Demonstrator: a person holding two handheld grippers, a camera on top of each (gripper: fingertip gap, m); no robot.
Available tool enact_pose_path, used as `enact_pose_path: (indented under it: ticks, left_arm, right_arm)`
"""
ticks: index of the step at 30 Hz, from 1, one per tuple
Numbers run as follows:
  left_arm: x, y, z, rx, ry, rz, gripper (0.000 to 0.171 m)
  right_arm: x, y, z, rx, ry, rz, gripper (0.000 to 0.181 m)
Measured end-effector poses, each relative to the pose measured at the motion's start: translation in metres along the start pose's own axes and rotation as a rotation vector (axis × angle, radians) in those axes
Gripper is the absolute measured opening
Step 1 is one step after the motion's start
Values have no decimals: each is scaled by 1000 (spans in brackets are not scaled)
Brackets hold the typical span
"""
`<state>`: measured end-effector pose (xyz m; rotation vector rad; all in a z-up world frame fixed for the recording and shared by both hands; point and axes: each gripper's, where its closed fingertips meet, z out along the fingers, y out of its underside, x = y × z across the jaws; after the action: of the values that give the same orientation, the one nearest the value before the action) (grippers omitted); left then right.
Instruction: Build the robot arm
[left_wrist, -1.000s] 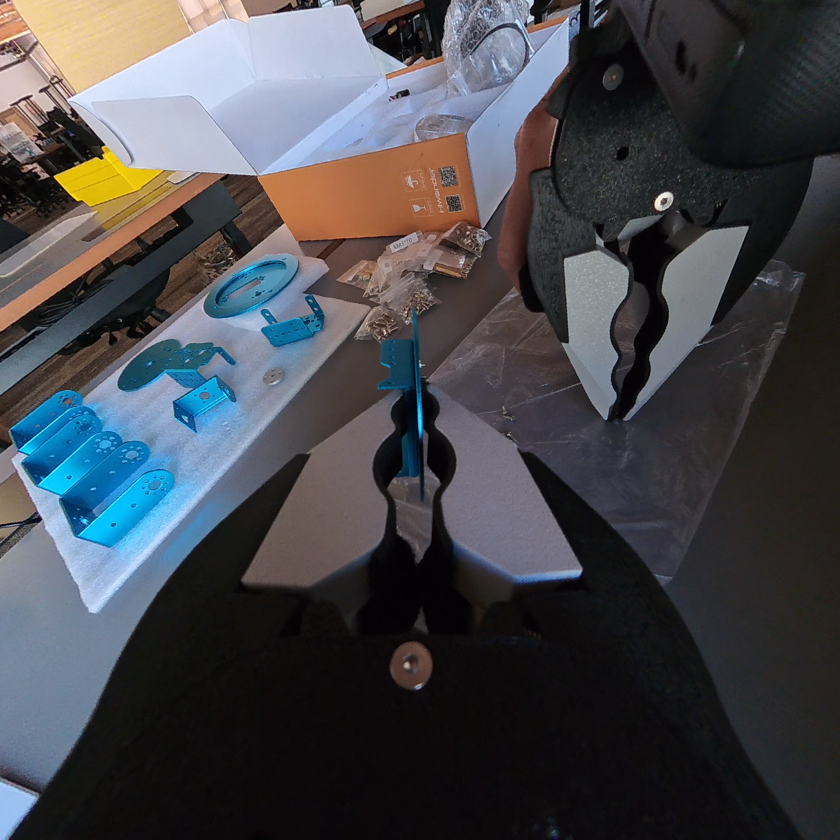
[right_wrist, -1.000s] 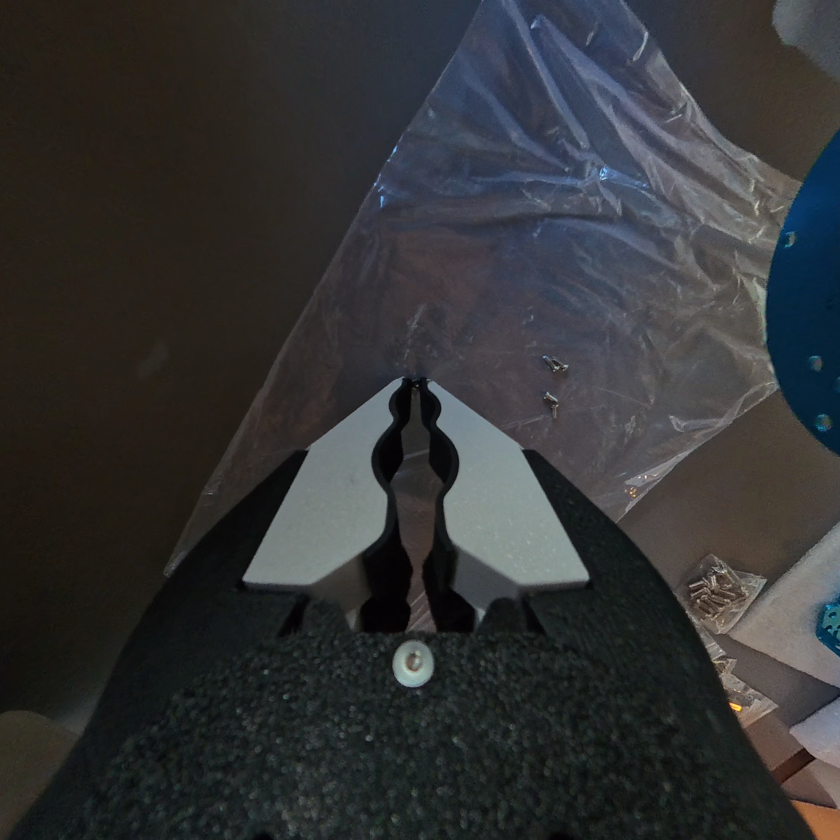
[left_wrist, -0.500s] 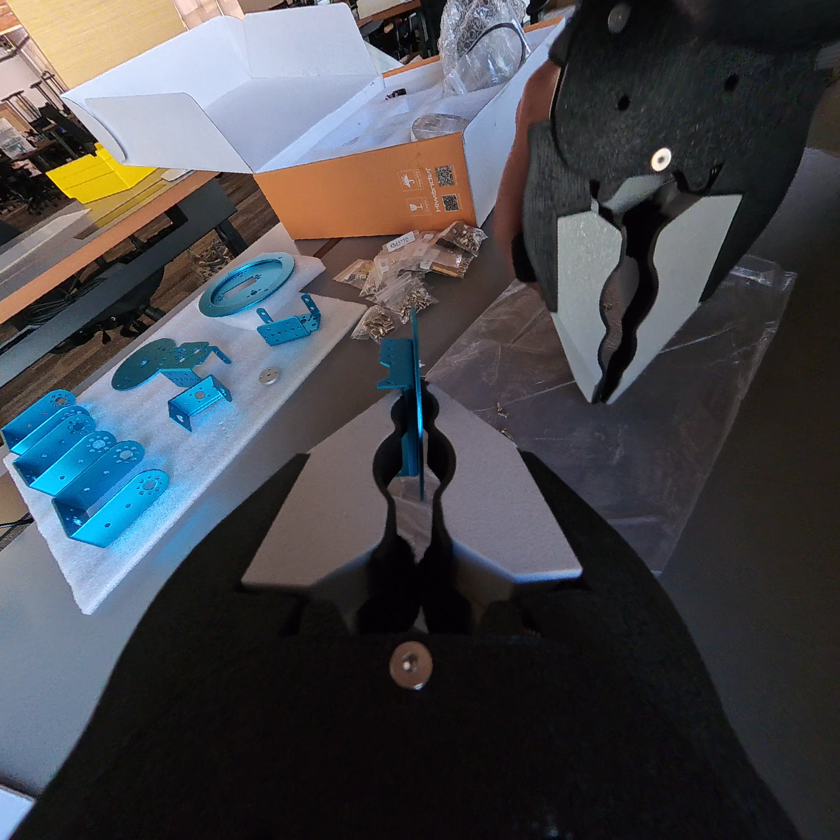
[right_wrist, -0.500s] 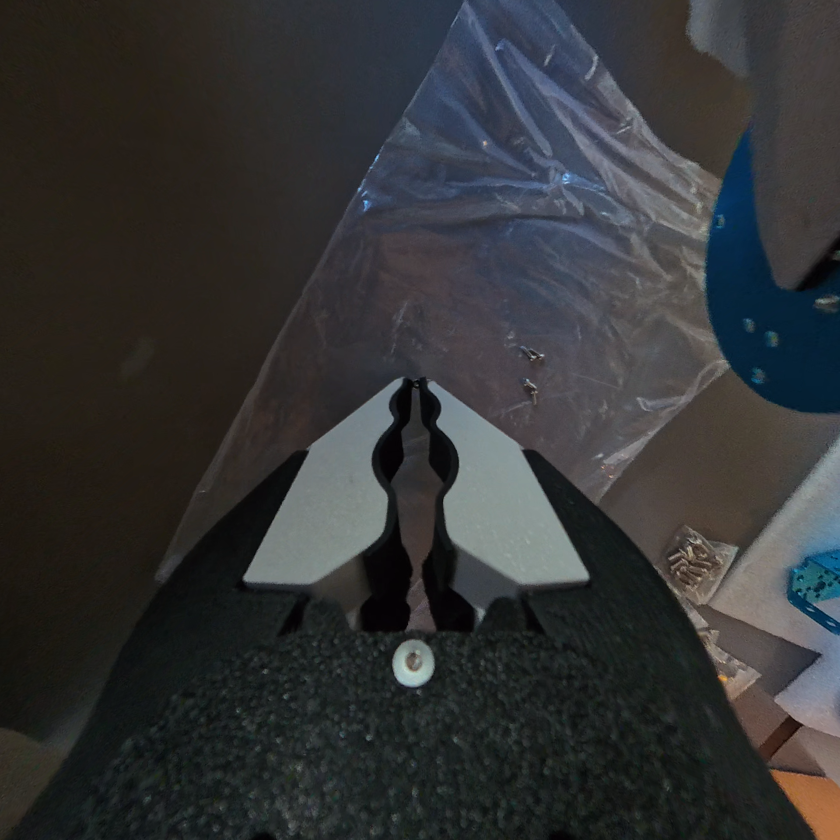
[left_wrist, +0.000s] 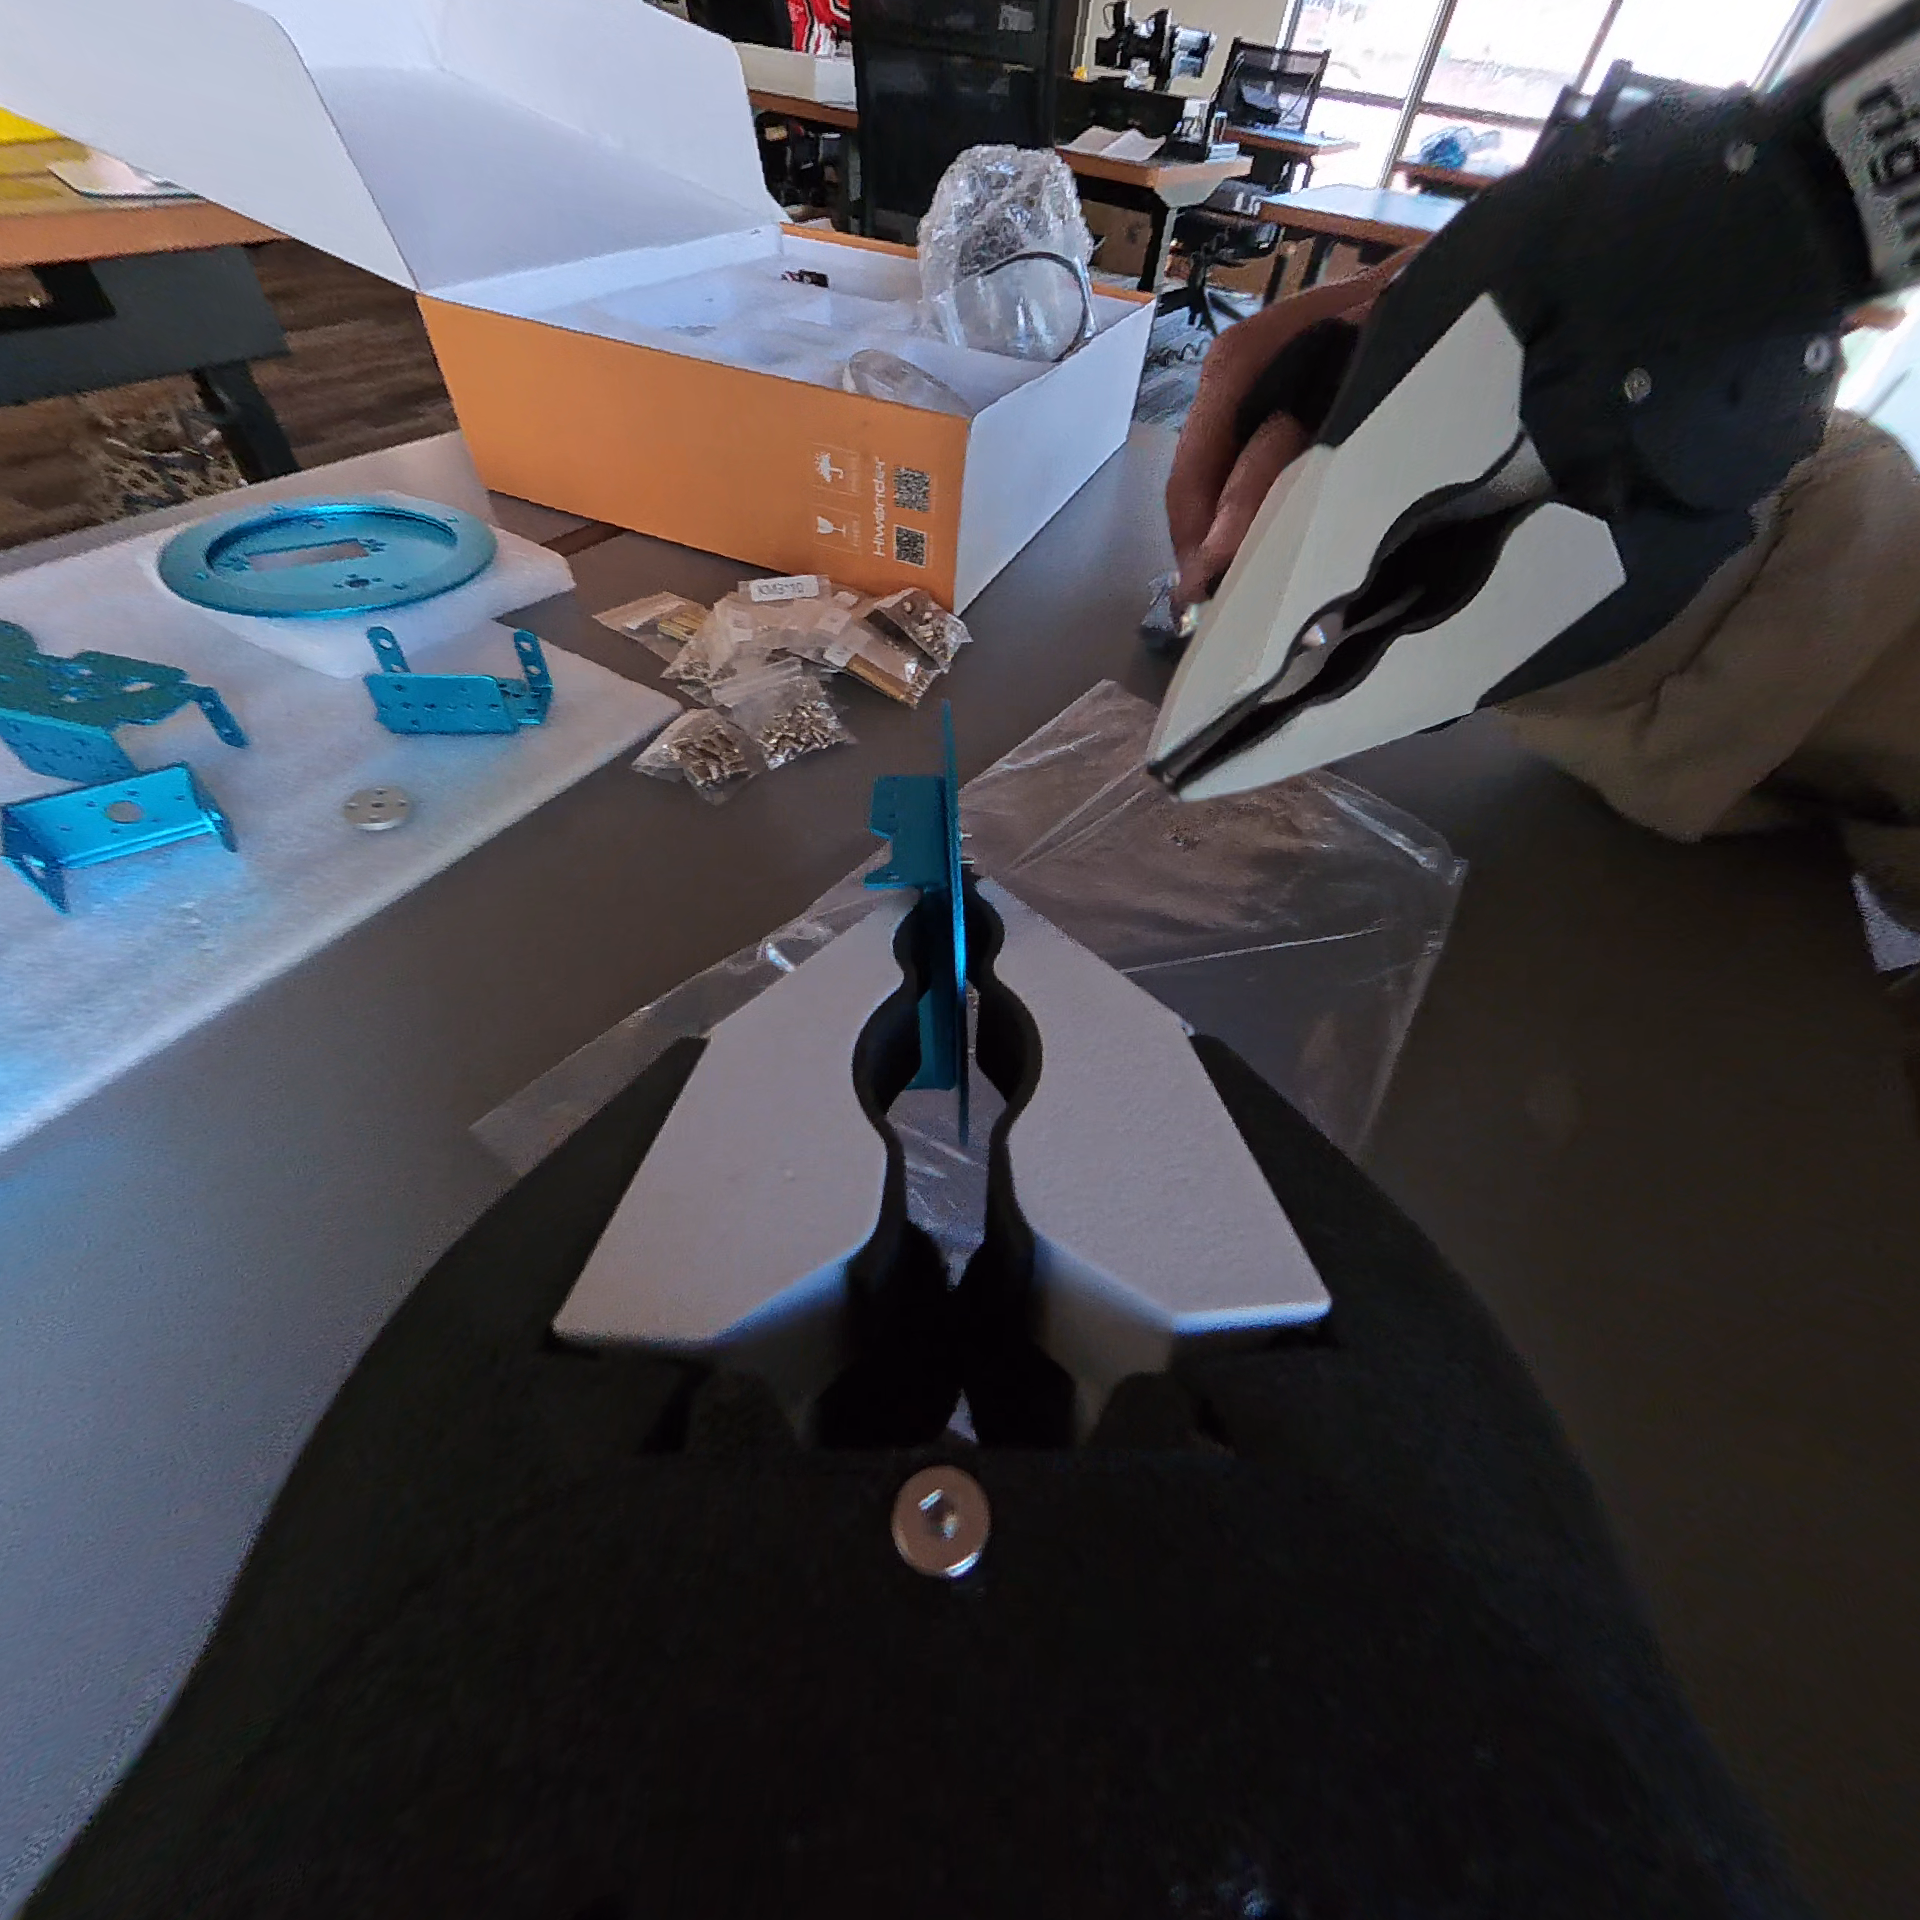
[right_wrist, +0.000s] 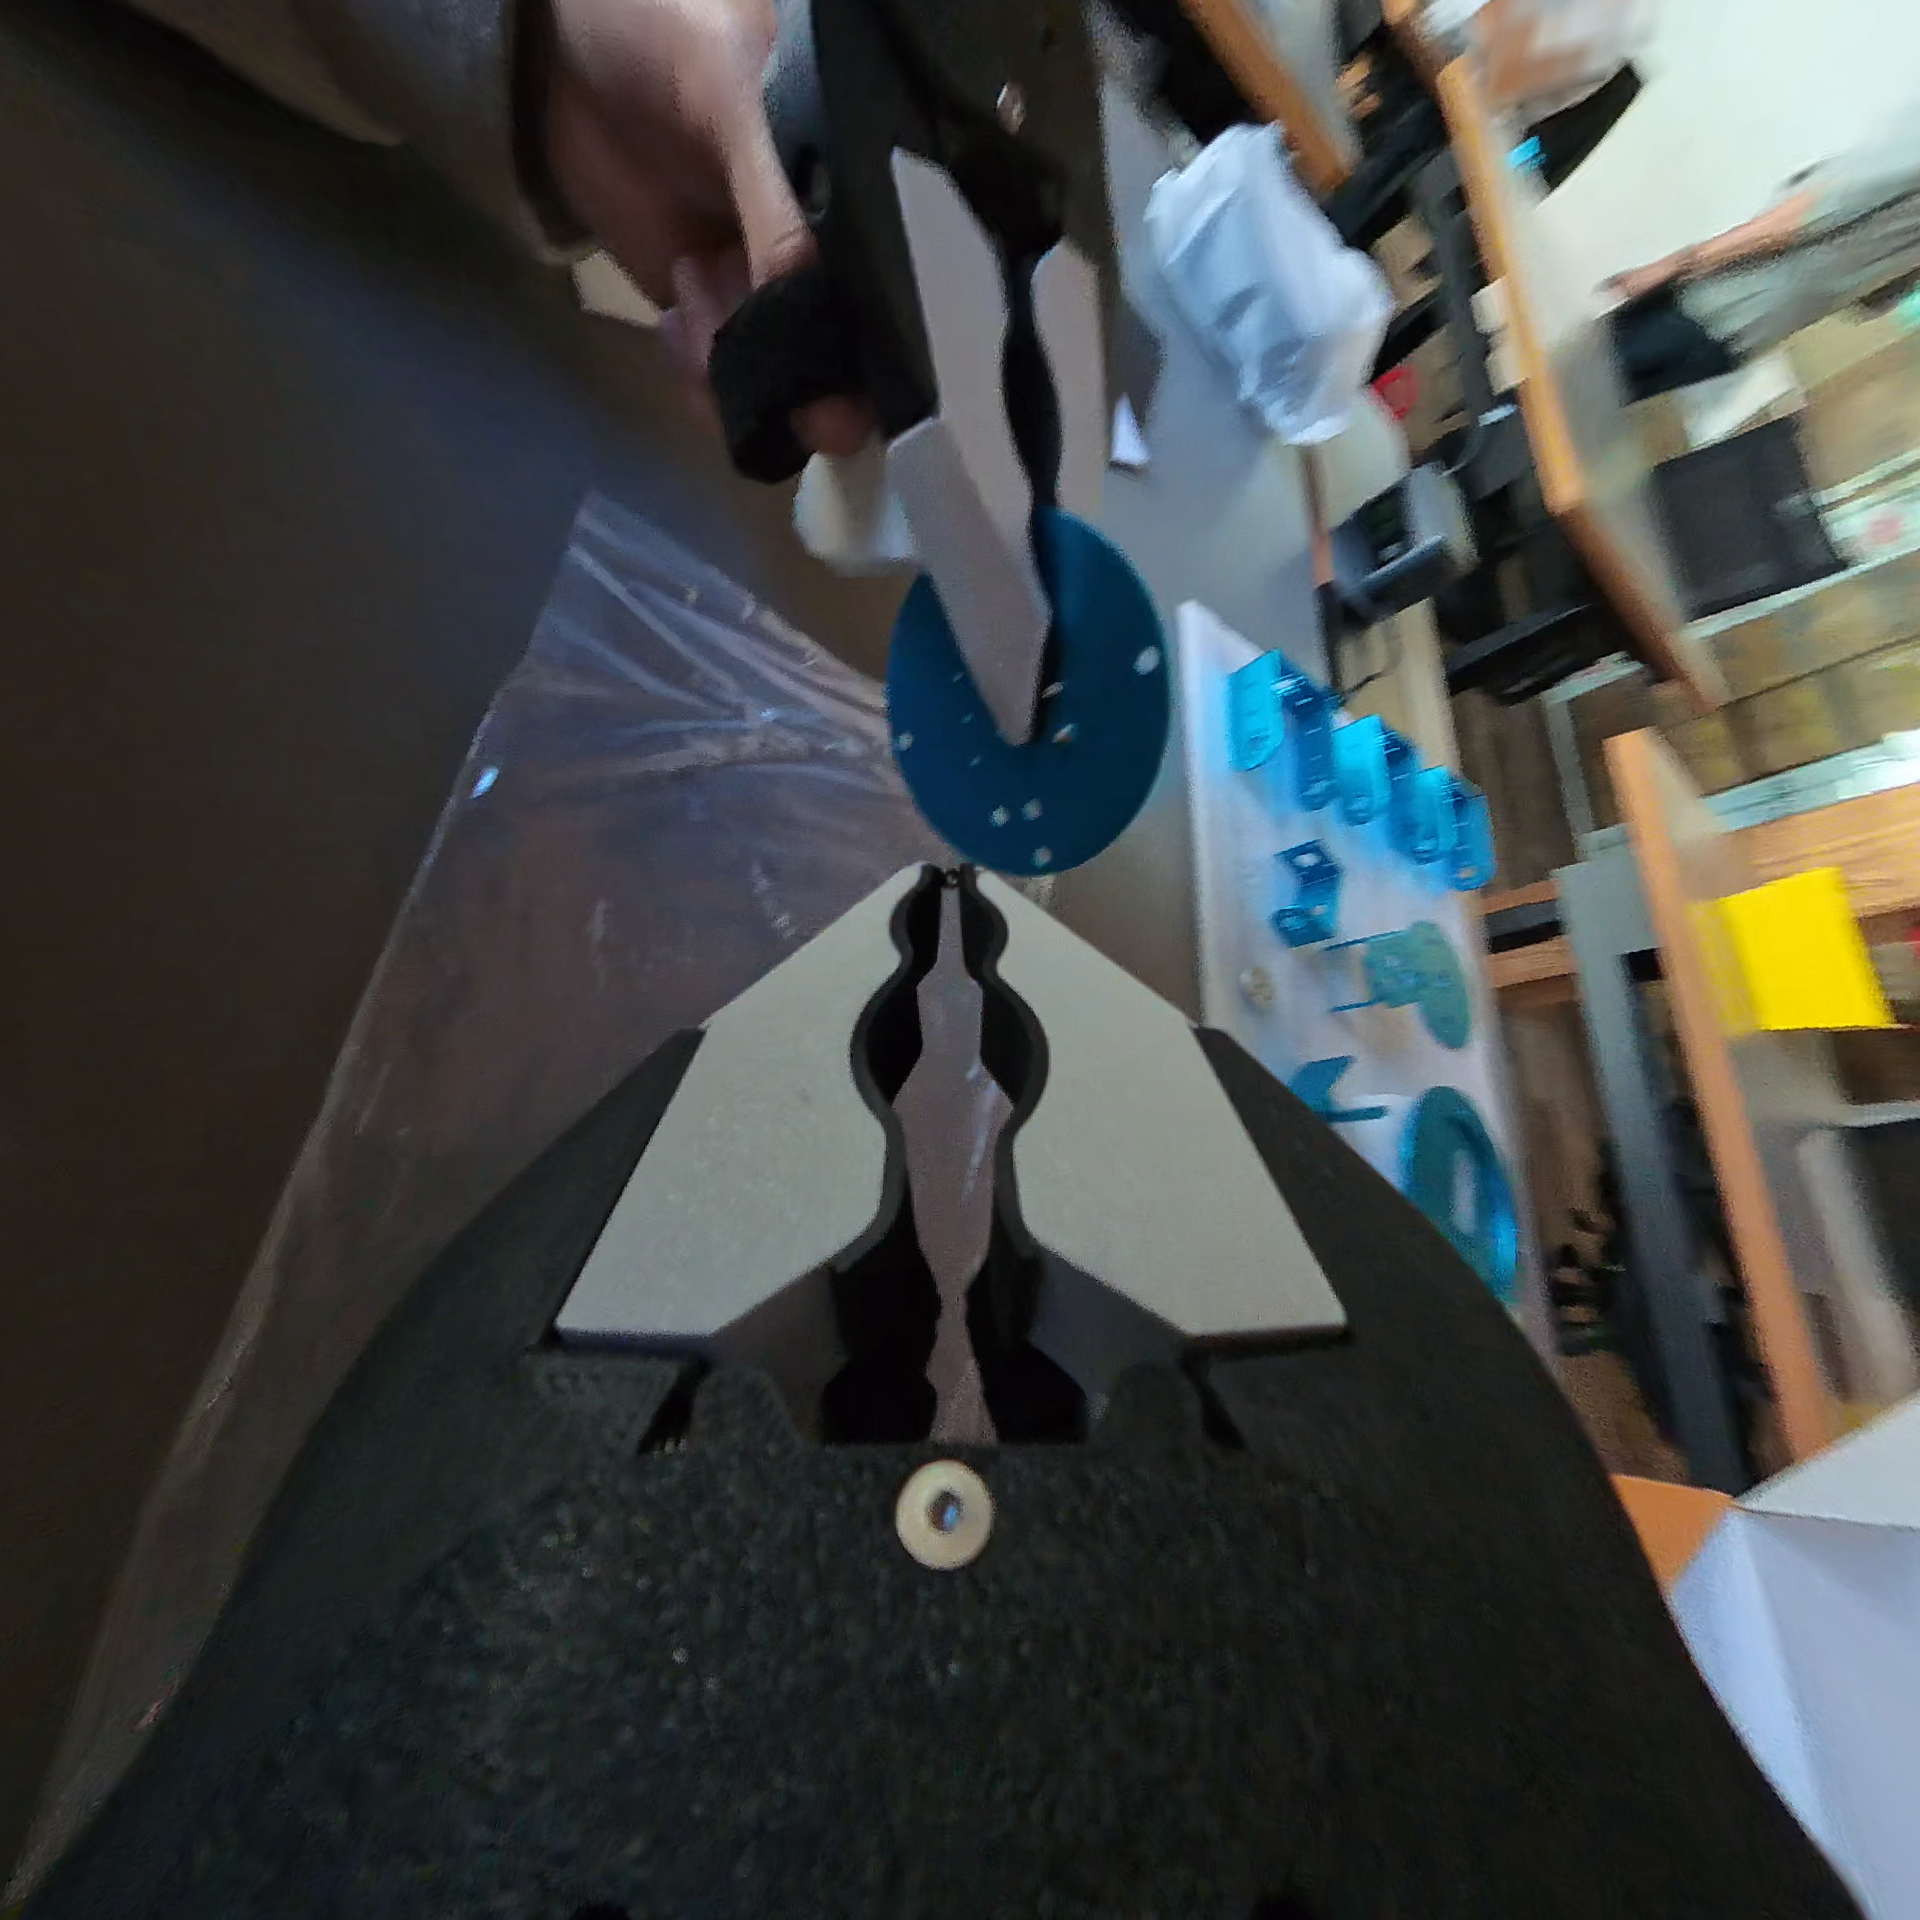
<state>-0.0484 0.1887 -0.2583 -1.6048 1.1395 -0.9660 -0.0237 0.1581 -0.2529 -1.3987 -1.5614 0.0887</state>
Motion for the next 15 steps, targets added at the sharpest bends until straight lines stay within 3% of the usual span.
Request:
enact_pose_path:
  ticks: [5, 9, 15]
  left_arm:
    - [4, 2, 3, -5, 13, -8, 1]
    - [7, 0, 2, -2, 8, 12, 1]
    - [10, -4, 0, 7, 5, 46, 1]
  right_arm:
    - [15, -24, 4, 92, 252, -89, 2]
    - [20, -28, 15, 67, 397, -224, 1]
    - [18, -30, 22, 89, 445, -227, 2]
